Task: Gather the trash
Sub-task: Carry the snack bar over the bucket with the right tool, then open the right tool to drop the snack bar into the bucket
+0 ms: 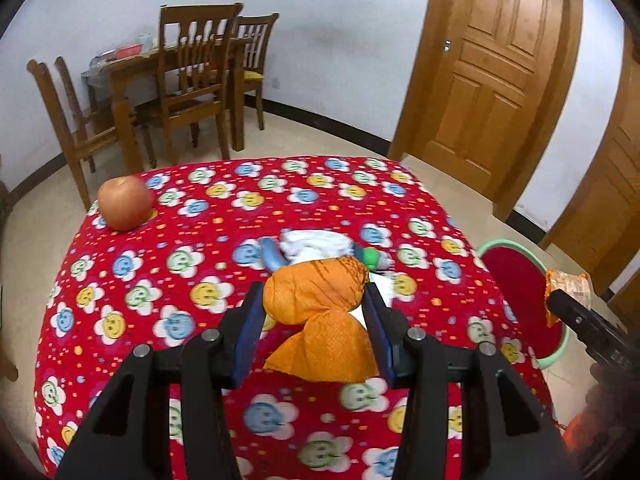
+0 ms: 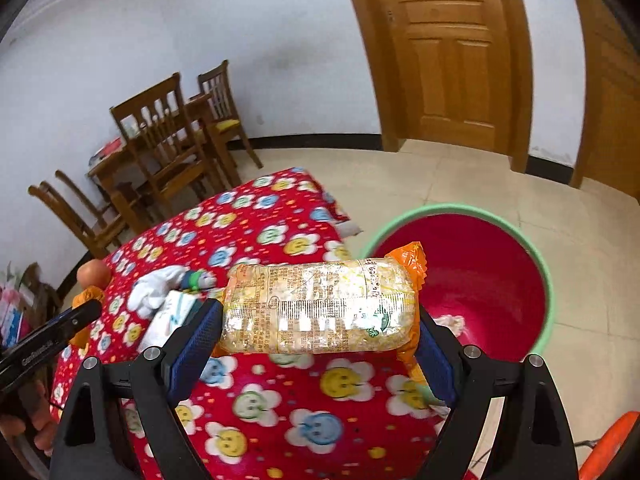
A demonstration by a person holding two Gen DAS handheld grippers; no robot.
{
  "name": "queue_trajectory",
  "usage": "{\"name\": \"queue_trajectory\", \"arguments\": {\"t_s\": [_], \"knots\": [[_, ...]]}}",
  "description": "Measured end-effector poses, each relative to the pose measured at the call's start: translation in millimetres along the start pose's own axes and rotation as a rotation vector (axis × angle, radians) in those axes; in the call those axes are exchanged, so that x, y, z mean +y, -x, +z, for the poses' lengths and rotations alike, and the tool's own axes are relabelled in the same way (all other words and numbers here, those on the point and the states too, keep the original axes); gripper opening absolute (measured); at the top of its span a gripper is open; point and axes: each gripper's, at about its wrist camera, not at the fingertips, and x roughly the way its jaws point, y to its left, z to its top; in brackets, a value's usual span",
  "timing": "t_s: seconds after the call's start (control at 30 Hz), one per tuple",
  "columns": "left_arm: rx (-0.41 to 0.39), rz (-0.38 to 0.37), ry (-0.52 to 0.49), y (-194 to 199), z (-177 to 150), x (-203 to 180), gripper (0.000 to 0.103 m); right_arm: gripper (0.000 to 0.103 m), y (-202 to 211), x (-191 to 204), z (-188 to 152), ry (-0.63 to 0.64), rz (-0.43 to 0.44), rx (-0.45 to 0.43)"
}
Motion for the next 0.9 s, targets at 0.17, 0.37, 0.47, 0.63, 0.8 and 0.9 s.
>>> {"name": "queue_trajectory", "arguments": {"t_s": [0.17,0.37,0.47,0.63,0.8,0.9], "knots": [[0.014,-0.035,-0.032,-4.5,0.1,-25.1,0.049,0.09,-1.6,-26.5,2.9,-0.032,-0.042,0.0],[0.041,-0.1,-0.065,-11.9,-1.6,-56.3,0.049,0.09,-11.8,-58.3,1.7,-0.067,-0.102,0.02],[0.05,-0.12,-0.088,-15.4,-2.8,-70.3,0.049,0.09,-20.2,-72.0,-0.9,-0.084,-0.13,0.034],[0.072,-0.156,-0.121,-24.0,-4.3,-92.1,0.049,0.091,-33.7,-92.9,-5.1,-0.12,-0.163,0.061],[0.095,-0.187,-0.152,-34.3,-7.0,-113.1,0.049,0.094,-37.6,-107.3,-7.7,-0.16,-0.151,0.074],[0.112,-0.2,-0.162,-40.0,-8.5,-123.1,0.049,0.097,-35.4,-113.0,-8.4,-0.173,-0.152,0.059]]}}
